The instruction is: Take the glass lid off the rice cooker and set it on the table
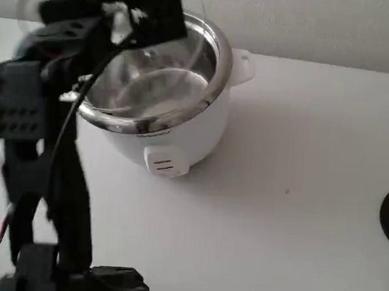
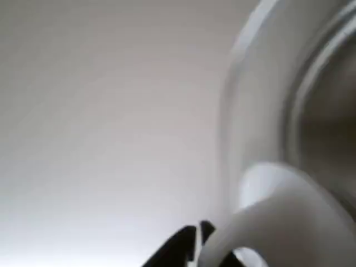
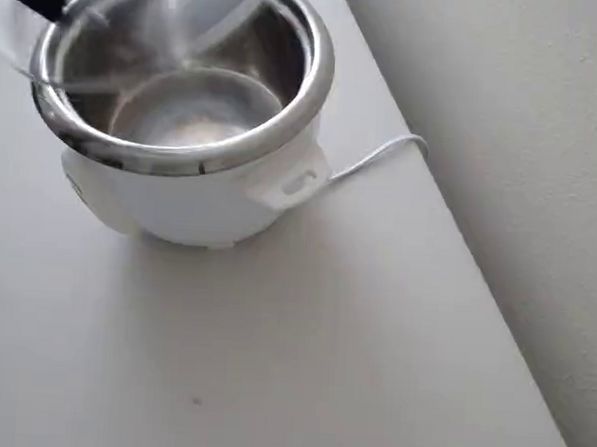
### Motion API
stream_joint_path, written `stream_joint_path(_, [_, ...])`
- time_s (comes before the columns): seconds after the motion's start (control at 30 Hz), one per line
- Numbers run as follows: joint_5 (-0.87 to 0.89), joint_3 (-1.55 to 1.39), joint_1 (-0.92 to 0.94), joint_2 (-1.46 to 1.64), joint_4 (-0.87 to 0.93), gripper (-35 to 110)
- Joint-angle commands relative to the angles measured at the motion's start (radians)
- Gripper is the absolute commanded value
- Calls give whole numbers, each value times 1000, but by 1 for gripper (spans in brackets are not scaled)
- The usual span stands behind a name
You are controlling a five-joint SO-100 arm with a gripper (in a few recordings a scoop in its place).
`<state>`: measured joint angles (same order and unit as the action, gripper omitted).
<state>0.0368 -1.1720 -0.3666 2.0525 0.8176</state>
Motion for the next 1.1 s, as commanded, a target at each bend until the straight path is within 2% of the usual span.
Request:
stream_joint_path(0.0, [2,43,121,245,-44,0])
stream_joint_path(0.33, [-26,-259,703,344,-80,0])
stream_joint_path(0.53, [-83,-535,920,345,-213,0])
stream_joint_path(0.8, [-178,-996,931,397,-469,0])
stream_joint_path(1.07, [-181,-1266,808,393,-577,0])
